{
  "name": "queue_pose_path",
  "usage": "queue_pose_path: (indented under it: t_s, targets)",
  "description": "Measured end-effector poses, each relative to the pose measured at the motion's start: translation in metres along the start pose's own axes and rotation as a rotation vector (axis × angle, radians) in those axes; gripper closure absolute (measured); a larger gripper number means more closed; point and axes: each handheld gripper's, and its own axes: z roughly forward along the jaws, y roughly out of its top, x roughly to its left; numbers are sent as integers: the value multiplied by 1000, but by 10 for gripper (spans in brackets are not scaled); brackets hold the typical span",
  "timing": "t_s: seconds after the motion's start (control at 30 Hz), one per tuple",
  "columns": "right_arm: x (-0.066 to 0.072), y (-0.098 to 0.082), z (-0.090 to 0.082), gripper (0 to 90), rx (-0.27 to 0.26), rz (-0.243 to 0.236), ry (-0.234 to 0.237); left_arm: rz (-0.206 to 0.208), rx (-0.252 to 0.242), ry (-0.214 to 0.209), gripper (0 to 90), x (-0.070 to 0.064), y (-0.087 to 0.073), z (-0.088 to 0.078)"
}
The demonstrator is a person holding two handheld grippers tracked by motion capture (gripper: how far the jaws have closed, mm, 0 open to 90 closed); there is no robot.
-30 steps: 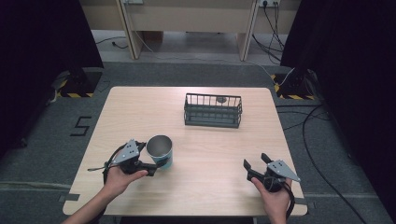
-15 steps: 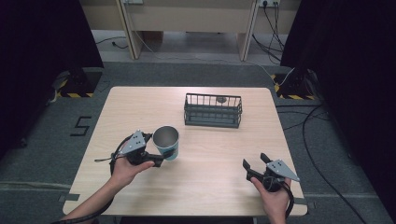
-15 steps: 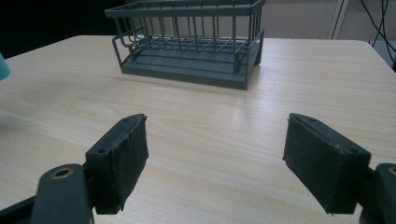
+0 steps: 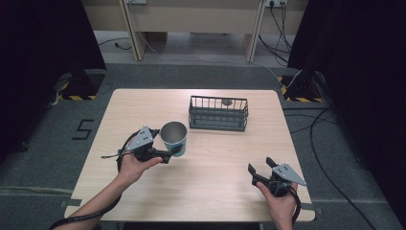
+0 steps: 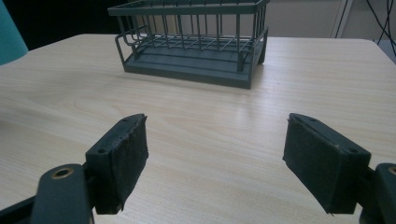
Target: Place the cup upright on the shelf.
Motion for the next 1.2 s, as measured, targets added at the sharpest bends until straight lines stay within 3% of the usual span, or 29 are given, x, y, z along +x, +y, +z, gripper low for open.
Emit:
queue_pose_path:
  t_s: [0.7, 1.2]
  targets:
    - [-1, 0, 0, 226, 1, -1, -1, 32, -11, 12, 156, 6, 25, 31]
    - [-1, -1, 0, 227, 2, 4, 1, 30, -9, 14, 156, 11, 32, 51]
